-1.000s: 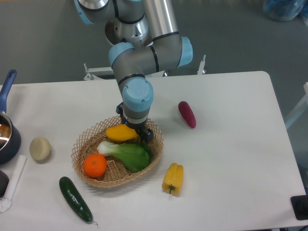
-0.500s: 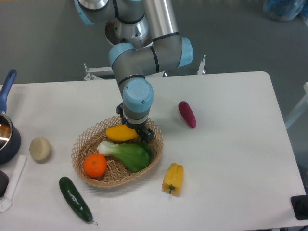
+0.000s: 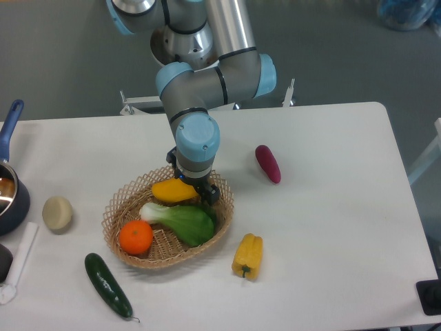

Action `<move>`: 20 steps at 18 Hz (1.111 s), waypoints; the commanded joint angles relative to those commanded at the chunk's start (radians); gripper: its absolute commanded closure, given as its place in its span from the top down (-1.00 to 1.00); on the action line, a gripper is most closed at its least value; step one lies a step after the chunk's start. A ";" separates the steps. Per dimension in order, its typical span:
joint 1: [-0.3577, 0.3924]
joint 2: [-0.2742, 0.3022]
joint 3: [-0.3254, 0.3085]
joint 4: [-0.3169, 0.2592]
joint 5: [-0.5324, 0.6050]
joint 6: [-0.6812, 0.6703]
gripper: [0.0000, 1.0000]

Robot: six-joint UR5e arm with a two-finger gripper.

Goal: Pick up the mango from the basket
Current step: 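Lower the gripper around the yellow mango and close on it, then lift the grasped yellow mango up out of the basket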

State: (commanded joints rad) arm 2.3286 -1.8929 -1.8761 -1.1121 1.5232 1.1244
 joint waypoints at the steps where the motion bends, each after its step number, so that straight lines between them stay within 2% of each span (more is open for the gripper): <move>1: 0.000 0.000 0.002 0.000 0.000 -0.002 0.70; 3: 0.000 -0.002 0.002 0.000 0.002 -0.002 0.60; 6: 0.000 -0.003 0.002 0.000 0.002 -0.002 0.32; 9: 0.000 -0.005 0.003 0.000 0.002 -0.002 0.21; 15: 0.009 0.009 0.024 0.000 -0.002 0.009 0.11; 20: 0.034 0.052 0.049 0.000 -0.011 0.012 0.11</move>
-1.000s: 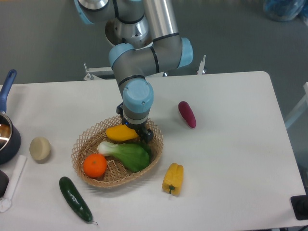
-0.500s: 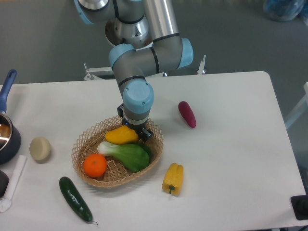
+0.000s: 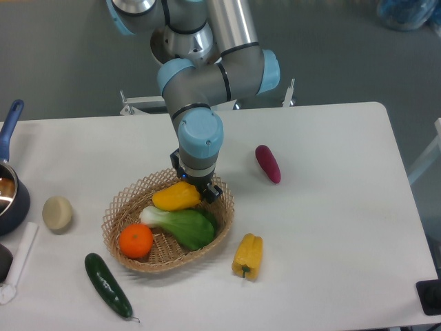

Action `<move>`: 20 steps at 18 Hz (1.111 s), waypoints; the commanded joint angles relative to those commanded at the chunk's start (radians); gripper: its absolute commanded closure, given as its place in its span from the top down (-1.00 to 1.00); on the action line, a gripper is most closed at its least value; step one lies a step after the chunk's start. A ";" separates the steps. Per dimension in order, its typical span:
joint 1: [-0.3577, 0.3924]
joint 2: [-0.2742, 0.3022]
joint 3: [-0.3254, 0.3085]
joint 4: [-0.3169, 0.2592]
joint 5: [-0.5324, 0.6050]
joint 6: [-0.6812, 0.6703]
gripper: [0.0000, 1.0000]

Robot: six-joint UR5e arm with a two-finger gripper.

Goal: Pick up the mango from the basket
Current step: 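Lift the grasped yellow mango up out of the basket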

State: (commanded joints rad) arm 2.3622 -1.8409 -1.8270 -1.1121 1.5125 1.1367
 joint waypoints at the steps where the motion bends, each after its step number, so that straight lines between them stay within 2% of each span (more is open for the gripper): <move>1: 0.009 0.018 0.005 0.000 -0.003 0.000 0.11; 9: 0.112 0.103 0.043 0.003 -0.158 0.000 0.11; 12: 0.143 0.112 0.064 0.003 -0.186 -0.002 0.11; 20: 0.224 0.109 0.189 0.011 -0.339 -0.011 0.11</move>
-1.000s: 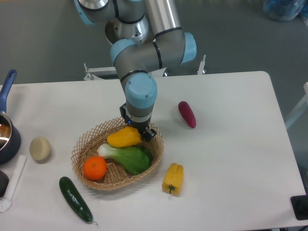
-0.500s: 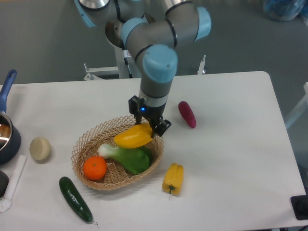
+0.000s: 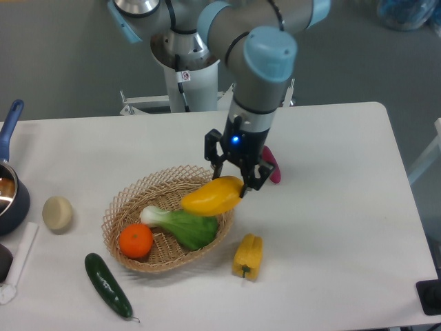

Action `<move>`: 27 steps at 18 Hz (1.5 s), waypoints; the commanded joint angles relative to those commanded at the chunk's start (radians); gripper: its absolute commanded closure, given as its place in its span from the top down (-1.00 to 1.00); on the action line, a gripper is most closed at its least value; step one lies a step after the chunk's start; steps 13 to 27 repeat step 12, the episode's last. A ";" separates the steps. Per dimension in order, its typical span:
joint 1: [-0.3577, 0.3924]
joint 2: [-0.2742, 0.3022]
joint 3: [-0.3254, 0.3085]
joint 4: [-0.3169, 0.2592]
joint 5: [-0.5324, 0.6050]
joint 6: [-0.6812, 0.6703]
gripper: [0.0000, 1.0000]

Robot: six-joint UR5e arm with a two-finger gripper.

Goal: Pick up the mango from the basket
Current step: 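Lift the grasped yellow mango up out of the basket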

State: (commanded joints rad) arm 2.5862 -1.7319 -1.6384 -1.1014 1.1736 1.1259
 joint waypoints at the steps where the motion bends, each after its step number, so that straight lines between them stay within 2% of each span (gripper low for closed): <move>1: 0.003 -0.002 0.012 0.002 -0.012 0.000 0.11; 10: 0.066 -0.002 0.028 0.003 -0.072 0.011 0.11; 27: 0.068 0.000 0.026 0.003 -0.074 0.011 0.11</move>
